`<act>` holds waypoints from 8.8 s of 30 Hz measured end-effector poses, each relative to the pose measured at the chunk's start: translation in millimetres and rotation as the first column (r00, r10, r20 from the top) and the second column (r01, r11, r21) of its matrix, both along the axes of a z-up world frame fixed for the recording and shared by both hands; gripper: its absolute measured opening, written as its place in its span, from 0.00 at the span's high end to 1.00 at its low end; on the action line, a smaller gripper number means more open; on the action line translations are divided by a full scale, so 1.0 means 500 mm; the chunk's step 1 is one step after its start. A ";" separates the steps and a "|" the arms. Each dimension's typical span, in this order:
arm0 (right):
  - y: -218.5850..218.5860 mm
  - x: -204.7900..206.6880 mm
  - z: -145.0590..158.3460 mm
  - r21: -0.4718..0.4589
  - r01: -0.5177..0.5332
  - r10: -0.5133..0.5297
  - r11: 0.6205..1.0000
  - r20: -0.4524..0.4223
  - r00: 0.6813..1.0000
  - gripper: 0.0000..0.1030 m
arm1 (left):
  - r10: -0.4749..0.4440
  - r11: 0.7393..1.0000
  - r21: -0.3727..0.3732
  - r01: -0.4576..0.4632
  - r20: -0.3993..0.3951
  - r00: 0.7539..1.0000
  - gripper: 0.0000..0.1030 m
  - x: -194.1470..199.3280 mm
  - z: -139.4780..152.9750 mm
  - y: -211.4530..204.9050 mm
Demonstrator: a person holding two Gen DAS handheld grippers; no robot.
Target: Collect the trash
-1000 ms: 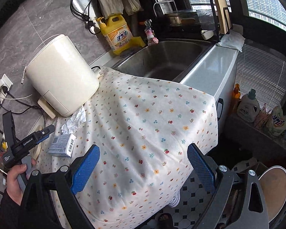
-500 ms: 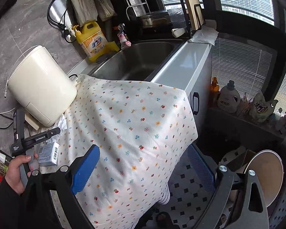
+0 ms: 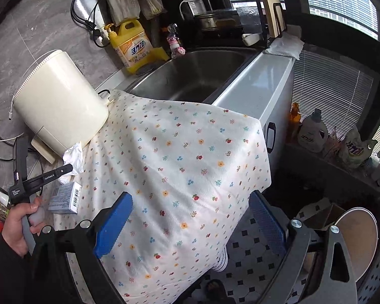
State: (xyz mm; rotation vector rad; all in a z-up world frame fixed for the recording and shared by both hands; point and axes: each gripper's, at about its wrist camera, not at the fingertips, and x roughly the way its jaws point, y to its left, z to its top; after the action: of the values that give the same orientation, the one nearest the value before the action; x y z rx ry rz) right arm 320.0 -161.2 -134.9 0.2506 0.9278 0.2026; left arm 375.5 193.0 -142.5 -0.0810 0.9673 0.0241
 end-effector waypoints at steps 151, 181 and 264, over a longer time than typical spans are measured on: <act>-0.875 -0.403 -0.204 -0.117 0.386 -0.403 0.915 -0.257 0.878 0.14 | -0.625 0.740 -0.405 0.538 -0.116 0.772 0.26 -0.247 -0.300 -1.136; -0.516 -0.423 0.075 -0.070 0.465 -0.466 0.882 -0.001 0.885 0.08 | -0.511 0.822 -0.204 0.531 0.146 0.847 0.06 -0.282 0.121 -0.596; -0.463 -0.643 0.306 -0.077 -0.127 0.142 0.989 0.226 0.964 0.08 | 0.134 0.991 -0.065 -0.118 0.379 0.916 0.06 -0.844 0.374 -0.522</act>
State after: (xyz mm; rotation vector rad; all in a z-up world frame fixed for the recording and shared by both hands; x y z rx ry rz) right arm -1.5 -392.8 17.8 0.1030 0.7188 0.3212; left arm -46.4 -68.1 44.7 -0.1792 0.5685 0.1040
